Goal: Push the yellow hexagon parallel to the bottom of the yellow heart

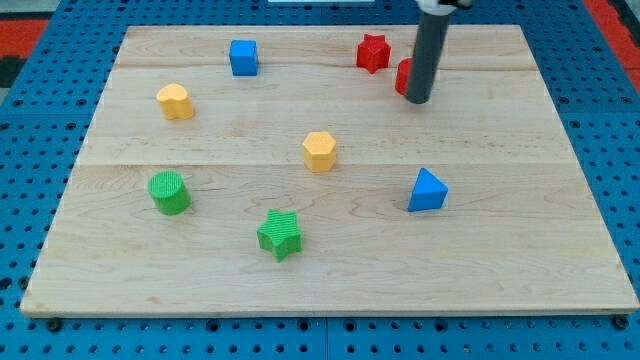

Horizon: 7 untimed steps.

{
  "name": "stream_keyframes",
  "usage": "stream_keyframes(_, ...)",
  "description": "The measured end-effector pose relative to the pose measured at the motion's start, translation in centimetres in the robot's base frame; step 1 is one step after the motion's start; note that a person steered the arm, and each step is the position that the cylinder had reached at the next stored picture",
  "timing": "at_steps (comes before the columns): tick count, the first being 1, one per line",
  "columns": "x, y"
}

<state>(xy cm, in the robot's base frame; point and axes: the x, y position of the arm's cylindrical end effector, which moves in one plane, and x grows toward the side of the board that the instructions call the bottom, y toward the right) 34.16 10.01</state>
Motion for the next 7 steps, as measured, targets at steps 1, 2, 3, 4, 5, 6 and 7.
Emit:
stream_keyframes(1, -2.3, -0.8)
stream_keyframes(2, -3.9, 3.6)
stream_keyframes(3, -4.1, 7.0)
stream_keyframes(4, 1.5, 6.3)
stream_keyframes(5, 5.2, -0.4)
stream_keyframes(6, 8.3, -3.5)
stream_keyframes(7, 9.0, -9.1)
